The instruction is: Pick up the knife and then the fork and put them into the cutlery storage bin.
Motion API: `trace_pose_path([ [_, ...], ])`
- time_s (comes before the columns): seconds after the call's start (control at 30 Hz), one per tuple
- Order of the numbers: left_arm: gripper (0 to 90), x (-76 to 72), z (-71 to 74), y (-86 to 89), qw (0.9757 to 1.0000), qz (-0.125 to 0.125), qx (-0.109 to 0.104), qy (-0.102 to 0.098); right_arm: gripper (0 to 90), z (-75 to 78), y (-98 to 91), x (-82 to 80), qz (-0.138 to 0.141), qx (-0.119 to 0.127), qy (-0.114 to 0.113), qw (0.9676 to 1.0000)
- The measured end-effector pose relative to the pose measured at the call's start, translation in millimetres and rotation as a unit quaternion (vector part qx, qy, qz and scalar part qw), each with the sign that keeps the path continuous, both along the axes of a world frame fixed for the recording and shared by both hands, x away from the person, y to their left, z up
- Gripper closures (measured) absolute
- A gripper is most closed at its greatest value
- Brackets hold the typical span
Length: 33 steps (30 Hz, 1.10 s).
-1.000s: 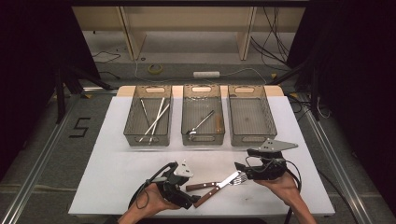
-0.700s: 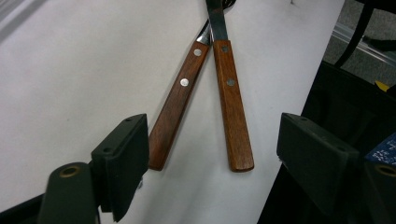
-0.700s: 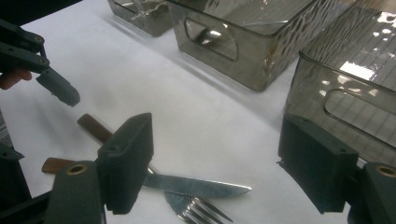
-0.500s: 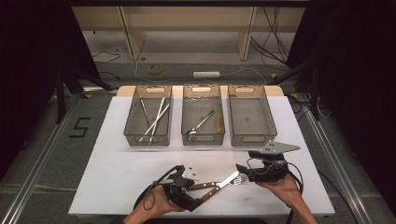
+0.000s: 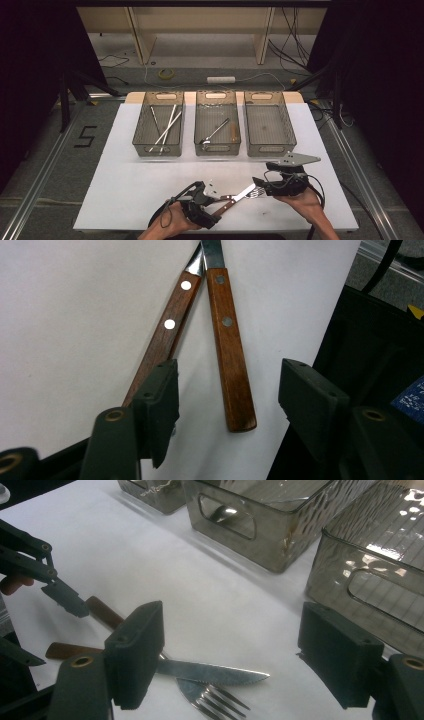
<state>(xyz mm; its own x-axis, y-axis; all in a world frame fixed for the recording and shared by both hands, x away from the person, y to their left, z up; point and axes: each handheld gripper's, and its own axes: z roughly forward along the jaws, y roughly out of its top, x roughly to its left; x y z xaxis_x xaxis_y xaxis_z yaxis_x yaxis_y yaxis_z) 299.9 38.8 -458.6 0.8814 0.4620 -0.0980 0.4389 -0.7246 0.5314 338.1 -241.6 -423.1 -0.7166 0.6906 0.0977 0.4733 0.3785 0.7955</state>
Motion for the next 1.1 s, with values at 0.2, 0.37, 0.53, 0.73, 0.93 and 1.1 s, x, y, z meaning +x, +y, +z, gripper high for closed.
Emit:
trace_pose_path([
  [0.2,47.9,-1.9,-4.4,-6.6,0.9997,-0.013,0.019,0.005,27.6,0.6,2.2,-1.2,0.002,-0.003,-0.002,1.0000],
  [0.37,54.7,-0.2,-6.1,-9.5,0.9995,-0.013,0.029,0.006,27.4,0.5,2.3,-2.8,0.003,-0.002,-0.002,1.0000],
  [0.53,59.4,1.4,-8.9,-12.2,0.9992,-0.012,0.038,0.011,27.4,0.2,2.2,-3.6,0.004,-0.001,-0.001,1.0000],
  [0.73,64.6,1.5,-9.3,-15.3,0.9986,-0.011,0.051,0.008,27.4,-0.3,2.4,-4.1,0.006,-0.001,-0.001,1.0000],
  [0.93,65.1,-0.8,-8.8,-20.0,0.9975,-0.013,0.070,-0.002,27.5,-0.7,2.2,-4.0,0.005,-0.001,0.000,1.0000],
  [1.1,65.8,-0.5,-9.0,-20.3,0.9973,-0.019,0.071,-0.006,27.5,-0.7,2.0,-3.9,0.005,-0.001,0.000,1.0000],
])
